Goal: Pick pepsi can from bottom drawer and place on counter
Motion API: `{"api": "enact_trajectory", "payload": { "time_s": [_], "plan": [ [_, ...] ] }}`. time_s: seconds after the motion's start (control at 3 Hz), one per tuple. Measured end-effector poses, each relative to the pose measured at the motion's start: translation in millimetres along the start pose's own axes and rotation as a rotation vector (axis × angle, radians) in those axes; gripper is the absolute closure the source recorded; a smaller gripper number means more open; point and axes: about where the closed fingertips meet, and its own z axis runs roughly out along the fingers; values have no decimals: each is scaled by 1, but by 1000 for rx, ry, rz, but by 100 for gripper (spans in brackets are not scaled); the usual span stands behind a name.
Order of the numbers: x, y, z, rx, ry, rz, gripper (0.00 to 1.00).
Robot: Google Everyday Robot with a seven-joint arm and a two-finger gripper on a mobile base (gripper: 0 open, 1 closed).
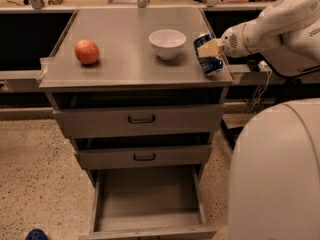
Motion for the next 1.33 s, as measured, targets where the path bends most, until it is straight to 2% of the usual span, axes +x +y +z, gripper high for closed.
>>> {"api": "enact_trajectory", "payload": {
  "time_s": [0.33, 1.0, 1.33],
  "plan": [
    [0, 0, 0, 0, 0, 0, 50],
    [0, 0, 0, 0, 0, 0, 0],
    [0, 0, 0, 0, 0, 0, 0]
  ]
}}
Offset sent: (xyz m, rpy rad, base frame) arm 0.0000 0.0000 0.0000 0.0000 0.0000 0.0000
